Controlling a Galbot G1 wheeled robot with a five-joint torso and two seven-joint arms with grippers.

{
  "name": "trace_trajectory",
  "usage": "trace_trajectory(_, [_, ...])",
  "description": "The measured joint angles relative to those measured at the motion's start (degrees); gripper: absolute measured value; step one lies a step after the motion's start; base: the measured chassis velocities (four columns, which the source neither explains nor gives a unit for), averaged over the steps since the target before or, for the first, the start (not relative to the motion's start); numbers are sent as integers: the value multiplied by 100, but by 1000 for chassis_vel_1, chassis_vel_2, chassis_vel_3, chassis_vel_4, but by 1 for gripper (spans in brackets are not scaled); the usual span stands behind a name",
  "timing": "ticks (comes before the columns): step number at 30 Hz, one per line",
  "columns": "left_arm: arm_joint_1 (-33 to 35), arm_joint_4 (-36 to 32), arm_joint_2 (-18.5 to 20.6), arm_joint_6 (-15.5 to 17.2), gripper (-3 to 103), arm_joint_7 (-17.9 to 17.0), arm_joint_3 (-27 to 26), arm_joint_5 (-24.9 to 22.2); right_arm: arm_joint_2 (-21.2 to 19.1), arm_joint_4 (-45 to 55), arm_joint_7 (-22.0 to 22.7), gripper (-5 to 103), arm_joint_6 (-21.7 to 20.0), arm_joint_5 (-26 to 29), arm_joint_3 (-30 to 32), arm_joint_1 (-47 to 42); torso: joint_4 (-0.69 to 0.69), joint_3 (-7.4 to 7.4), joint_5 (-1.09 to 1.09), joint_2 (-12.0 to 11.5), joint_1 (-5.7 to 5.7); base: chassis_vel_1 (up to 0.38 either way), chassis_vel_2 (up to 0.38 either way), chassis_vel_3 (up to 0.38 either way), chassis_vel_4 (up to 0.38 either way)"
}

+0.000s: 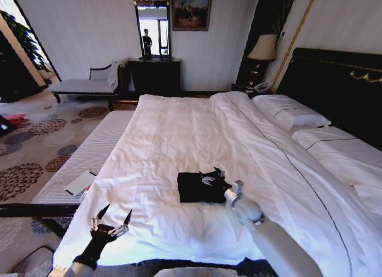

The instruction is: Fold the clothes on the bed.

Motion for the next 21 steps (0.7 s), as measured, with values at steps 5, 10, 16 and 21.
trace_trajectory(5, [0, 0, 0, 0, 100, 0, 0, 0, 280, -610, -25, 100, 214, -218, -347, 298, 0, 0, 1, 0, 0, 0, 0, 0, 0])
trace_trajectory(10, [0, 0, 0, 0, 100, 0, 0, 0, 562, -1366, 23, 100, 224, -252, -782, 720, -1, 0, -2, 0, 0, 0, 0, 0, 0])
trace_trajectory(16, [0, 0, 0, 0, 100, 0, 0, 0, 814, -1855, 138, 100, 259, -325, -1110, 1093, 0, 0, 0, -1, 0, 0, 0, 0, 0])
trace_trajectory(21, [0, 0, 0, 0, 100, 0, 0, 0, 727, -1815, 218, 100, 214, -294, -1125, 1121, 2, 0, 1, -1, 0, 0, 0, 0, 0])
